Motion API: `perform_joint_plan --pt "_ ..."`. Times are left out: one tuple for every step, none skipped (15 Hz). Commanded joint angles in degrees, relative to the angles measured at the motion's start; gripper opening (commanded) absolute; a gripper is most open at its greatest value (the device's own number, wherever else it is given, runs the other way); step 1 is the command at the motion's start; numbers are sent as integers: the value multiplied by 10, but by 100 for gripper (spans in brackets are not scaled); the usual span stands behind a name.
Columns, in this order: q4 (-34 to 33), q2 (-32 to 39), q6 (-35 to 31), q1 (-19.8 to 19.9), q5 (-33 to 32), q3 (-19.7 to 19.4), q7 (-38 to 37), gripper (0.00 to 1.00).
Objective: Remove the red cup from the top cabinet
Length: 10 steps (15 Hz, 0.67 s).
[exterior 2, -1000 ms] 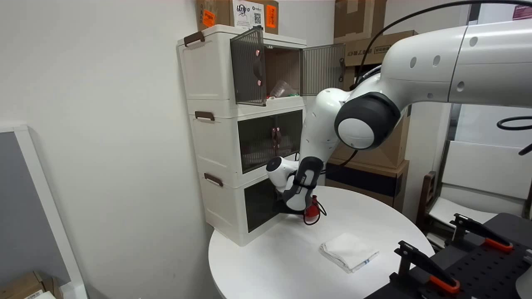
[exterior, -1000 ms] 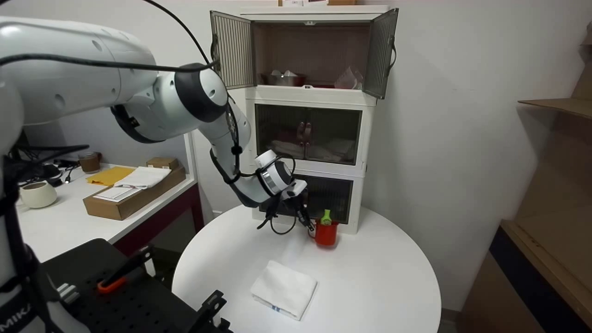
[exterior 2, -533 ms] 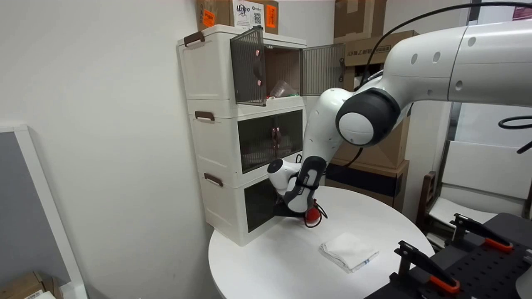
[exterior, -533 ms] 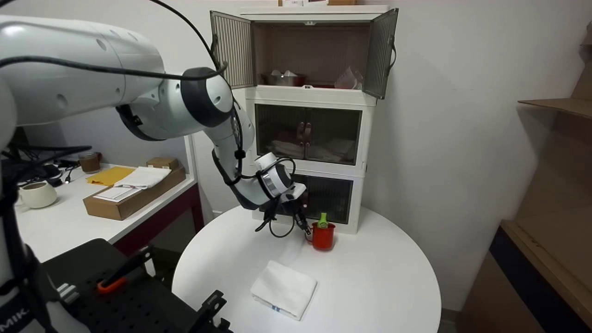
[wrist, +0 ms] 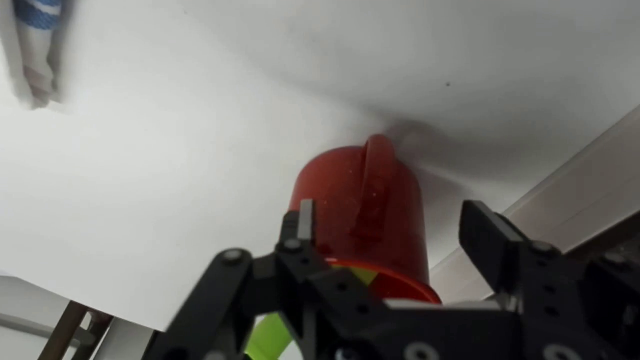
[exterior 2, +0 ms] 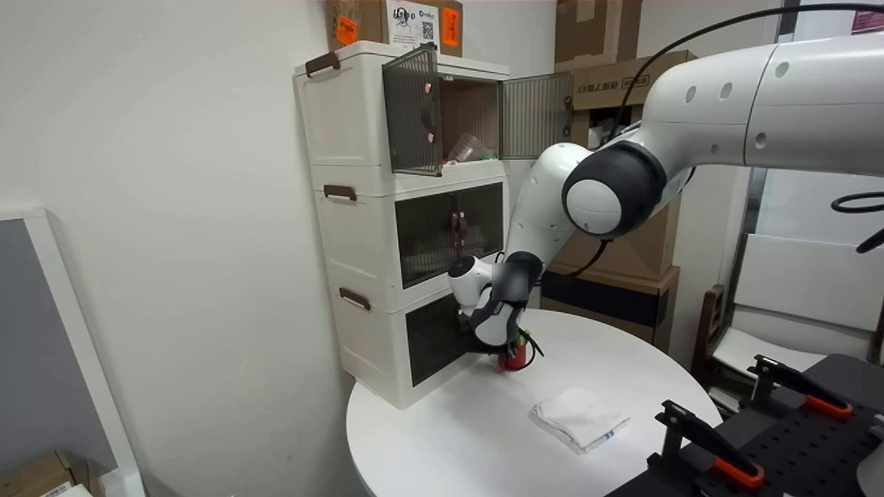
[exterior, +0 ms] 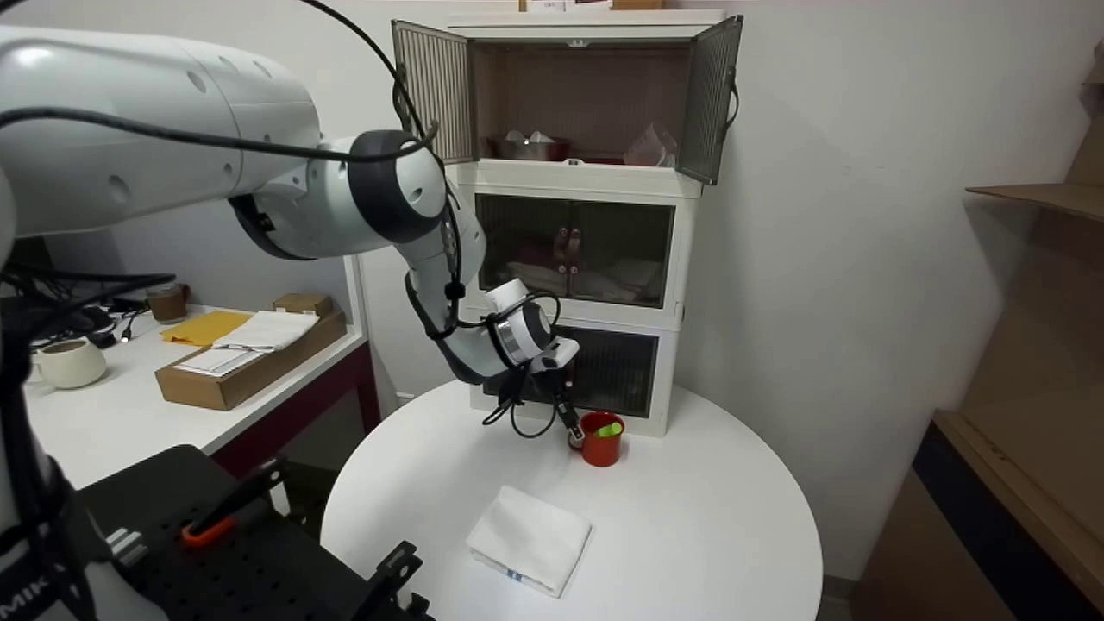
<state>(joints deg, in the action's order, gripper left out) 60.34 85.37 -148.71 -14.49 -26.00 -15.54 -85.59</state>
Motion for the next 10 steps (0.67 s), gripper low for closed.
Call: perform_joint_plan --pt "1 -32 -19 48 14 61 110 100" --pt "19 -55 -34 65 13 87 152 100" --pt "34 -75 -41 77 10 107 188 100" --pt "54 -98 -38 91 7 126 228 100" --pt "78 -121 -33 105 4 145 270 100" --pt "106 -149 -26 118 0 162 310 100" --pt "131 -175 -21 133 0 180 351 100" --pt "154 -199 -18 146 -1 197 387 100" --pt "173 -224 -15 161 2 219 424 100" --pt "195 -253 -10 175 4 242 461 100"
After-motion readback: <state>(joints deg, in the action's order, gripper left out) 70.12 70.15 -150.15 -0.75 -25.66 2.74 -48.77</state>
